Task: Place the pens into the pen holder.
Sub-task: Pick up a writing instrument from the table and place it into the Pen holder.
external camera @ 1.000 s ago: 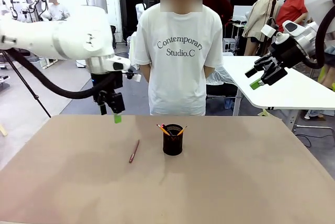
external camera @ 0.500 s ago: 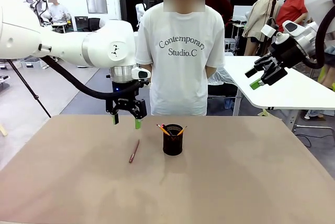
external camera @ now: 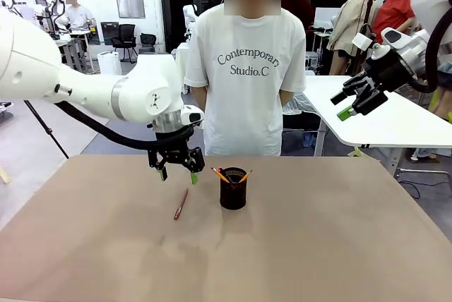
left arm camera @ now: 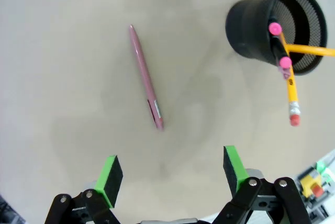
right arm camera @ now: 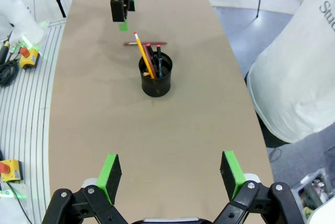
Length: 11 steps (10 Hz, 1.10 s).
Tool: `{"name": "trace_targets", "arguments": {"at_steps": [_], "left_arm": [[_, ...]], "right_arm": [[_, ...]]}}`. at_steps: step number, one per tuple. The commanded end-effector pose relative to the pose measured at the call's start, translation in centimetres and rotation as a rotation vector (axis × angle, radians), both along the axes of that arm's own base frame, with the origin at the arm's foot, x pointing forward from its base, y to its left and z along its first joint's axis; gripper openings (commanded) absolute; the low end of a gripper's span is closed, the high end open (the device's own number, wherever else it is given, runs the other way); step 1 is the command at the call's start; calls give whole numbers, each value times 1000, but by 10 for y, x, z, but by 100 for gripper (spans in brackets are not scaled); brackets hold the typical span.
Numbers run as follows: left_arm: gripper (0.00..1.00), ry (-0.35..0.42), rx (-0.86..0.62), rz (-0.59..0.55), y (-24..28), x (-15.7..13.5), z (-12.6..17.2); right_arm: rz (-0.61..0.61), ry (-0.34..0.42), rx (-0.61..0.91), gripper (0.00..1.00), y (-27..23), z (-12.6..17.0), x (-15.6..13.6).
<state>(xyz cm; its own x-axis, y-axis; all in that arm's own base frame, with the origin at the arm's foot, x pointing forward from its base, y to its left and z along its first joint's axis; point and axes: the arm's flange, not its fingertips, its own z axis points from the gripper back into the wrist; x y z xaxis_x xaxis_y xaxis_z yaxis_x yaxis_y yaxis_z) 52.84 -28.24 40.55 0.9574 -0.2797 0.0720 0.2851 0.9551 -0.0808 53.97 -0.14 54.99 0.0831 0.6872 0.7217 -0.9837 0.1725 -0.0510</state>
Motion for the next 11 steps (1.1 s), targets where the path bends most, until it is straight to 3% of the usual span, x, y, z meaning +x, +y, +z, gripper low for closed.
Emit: {"name": "trace_targets", "arguments": {"at_steps": [1,5,6,7,11], "left_arm": [[100,-16,-10,-22,2,-11,-1],[100,-6,-4,1,-1,-1,-6],[100,-46,3,-39,-2,3,-13],[100,-34,-19,-46,-4,10,-23],[100,-30,18,30,-11,27,-64]], "right_arm": [[-10,16,4,100,1,3,-4],[-10,16,4,100,1,3,-4],[-10,16,4,100,1,3,-4],[-10,16,4,100,1,3,-4],[-10,16,4,100,1,3,-4]]}}
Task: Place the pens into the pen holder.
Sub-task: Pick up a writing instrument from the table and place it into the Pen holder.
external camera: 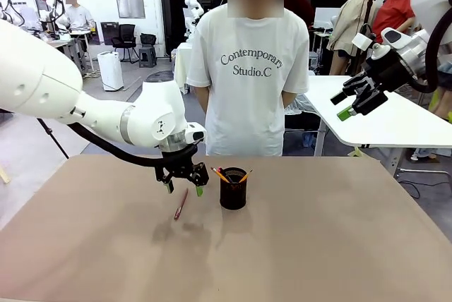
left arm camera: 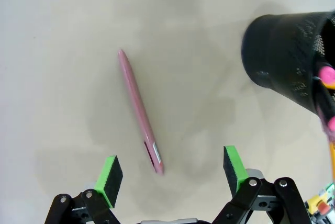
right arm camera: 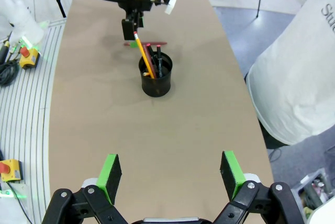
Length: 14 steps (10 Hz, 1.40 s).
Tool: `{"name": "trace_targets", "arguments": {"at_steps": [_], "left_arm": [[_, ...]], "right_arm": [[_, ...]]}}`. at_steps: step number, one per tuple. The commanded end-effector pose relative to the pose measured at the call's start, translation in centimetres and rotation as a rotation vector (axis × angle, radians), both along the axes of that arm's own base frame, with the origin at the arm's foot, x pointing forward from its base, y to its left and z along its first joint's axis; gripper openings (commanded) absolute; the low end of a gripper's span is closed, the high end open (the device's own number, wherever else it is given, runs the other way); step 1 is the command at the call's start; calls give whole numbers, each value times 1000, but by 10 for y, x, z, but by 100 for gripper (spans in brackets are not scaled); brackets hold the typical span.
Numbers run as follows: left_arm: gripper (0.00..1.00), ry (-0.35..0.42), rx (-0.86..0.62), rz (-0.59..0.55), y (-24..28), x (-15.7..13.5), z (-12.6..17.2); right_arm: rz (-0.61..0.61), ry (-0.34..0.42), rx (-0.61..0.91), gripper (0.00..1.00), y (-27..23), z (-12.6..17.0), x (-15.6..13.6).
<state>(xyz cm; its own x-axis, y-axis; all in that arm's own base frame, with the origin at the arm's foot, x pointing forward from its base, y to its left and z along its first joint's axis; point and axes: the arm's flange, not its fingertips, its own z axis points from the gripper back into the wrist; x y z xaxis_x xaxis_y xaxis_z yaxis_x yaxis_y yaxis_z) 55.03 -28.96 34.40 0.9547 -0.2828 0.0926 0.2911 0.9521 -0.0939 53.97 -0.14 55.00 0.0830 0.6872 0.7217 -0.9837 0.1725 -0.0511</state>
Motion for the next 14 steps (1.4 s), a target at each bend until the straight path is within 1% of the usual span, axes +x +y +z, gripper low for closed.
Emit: {"name": "trace_targets", "arguments": {"at_steps": [1,4,7,9,13,14], "left_arm": [[100,-10,55,49,-5,8,-11],[100,-44,71,78,-4,23,-25],[100,-30,97,91,1,39,-39],[100,-20,103,109,4,42,-43],[100,-35,126,126,5,45,-46],[80,-34,140,132,6,45,-47]], "right_arm": [[-10,16,4,100,1,3,-4],[-10,16,4,100,1,3,-4],[-10,16,4,100,1,3,-4],[-10,16,4,100,1,3,-4],[-10,16,4,100,1,3,-4],[-10,16,4,100,1,3,-4]]}}
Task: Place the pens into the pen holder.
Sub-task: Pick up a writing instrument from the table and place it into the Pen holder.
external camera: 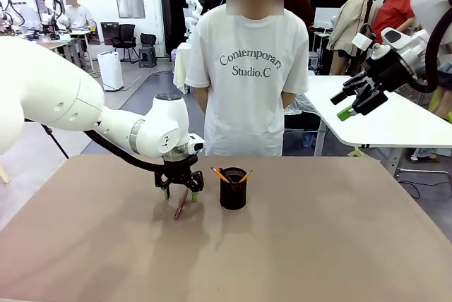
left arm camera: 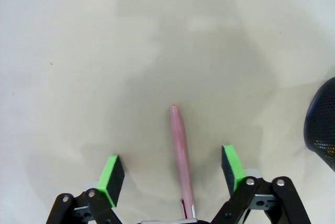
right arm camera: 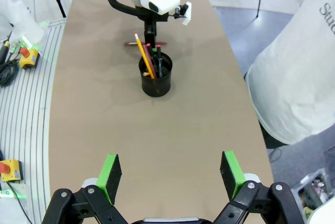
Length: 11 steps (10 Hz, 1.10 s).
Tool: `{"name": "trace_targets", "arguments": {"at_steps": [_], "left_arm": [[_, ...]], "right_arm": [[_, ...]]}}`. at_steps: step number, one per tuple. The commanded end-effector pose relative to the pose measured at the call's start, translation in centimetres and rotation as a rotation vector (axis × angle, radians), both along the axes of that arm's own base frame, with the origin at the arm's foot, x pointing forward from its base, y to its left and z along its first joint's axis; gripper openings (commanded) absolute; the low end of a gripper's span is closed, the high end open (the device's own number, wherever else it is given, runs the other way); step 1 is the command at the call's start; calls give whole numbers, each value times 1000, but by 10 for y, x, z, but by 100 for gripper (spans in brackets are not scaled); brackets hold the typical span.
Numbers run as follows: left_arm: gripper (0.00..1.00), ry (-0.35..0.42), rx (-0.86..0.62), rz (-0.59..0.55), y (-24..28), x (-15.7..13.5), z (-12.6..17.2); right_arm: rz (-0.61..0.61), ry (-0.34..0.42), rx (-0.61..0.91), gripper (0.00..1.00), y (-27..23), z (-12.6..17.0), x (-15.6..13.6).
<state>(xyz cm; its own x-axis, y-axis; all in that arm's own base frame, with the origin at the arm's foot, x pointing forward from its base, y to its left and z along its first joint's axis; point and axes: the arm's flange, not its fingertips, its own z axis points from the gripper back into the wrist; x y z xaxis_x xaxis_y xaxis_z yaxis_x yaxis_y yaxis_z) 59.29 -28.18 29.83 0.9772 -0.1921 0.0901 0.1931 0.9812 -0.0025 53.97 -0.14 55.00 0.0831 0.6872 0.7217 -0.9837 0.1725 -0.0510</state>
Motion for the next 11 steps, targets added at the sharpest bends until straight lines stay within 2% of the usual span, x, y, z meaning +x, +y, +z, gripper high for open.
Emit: {"name": "trace_targets", "arguments": {"at_steps": [1,4,8,11], "left_arm": [[61,-17,57,33,-1,3,-2],[2,-30,59,42,-1,2,0],[0,-16,69,44,-2,0,-1],[0,24,36,60,5,-6,-4]], "right_arm": [[-10,16,4,100,1,3,-4],[-10,16,4,100,1,3,-4],[-10,16,4,100,1,3,-4],[-10,16,4,100,1,3,-4]]}}
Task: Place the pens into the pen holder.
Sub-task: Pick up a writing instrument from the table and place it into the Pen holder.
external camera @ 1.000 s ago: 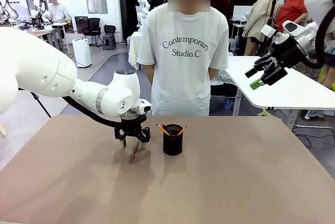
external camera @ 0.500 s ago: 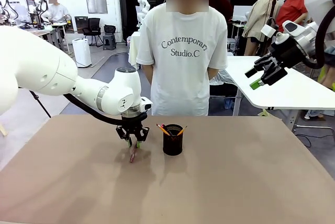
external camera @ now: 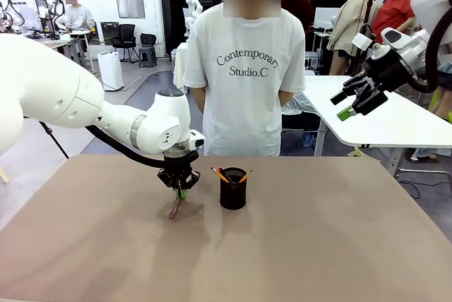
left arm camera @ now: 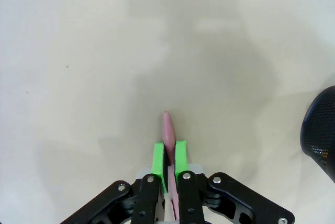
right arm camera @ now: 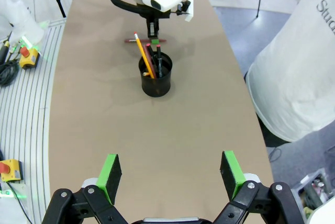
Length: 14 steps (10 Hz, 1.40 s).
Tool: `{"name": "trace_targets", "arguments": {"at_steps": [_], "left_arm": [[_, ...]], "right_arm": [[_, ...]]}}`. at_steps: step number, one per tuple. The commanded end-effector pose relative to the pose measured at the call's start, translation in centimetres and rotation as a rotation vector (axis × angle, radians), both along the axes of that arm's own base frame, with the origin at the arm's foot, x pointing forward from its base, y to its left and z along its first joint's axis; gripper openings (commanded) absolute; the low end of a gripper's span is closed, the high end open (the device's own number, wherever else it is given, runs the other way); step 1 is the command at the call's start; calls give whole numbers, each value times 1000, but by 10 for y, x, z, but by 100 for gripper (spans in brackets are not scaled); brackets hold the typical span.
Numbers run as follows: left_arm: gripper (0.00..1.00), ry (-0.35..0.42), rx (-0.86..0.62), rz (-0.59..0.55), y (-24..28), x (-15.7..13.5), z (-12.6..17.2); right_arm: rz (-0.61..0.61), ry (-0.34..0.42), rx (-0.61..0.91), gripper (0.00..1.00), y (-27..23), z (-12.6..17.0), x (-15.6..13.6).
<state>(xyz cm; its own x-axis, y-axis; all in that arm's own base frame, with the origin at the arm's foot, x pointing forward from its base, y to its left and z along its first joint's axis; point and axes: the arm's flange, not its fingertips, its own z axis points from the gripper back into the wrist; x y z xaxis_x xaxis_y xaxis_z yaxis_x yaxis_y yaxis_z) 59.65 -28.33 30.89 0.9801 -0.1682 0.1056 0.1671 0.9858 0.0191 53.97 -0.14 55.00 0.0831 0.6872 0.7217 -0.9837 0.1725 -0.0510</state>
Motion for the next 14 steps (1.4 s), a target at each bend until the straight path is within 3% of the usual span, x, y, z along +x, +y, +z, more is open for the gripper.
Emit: {"name": "trace_targets", "arguments": {"at_steps": [1,4,7,9,11,12,13,14], "left_arm": [[0,59,4,44,11,-13,-9],[0,89,-162,27,42,-24,27],[0,7,-529,-106,90,-40,63],[0,-103,-685,-114,102,-47,84],[0,-345,-763,-102,100,-59,105],[0,-419,-765,-130,102,-64,112],[0,-453,-740,-146,101,-69,117],[0,-429,-721,-173,99,-71,118]], "right_arm": [[-10,16,4,100,1,3,-4],[-10,16,4,100,1,3,-4],[-10,16,4,100,1,3,-4],[-10,16,4,100,1,3,-4],[-10,16,4,100,1,3,-4],[-10,16,4,100,1,3,-4],[-10,16,4,100,1,3,-4],[-10,16,4,100,1,3,-4]]}}
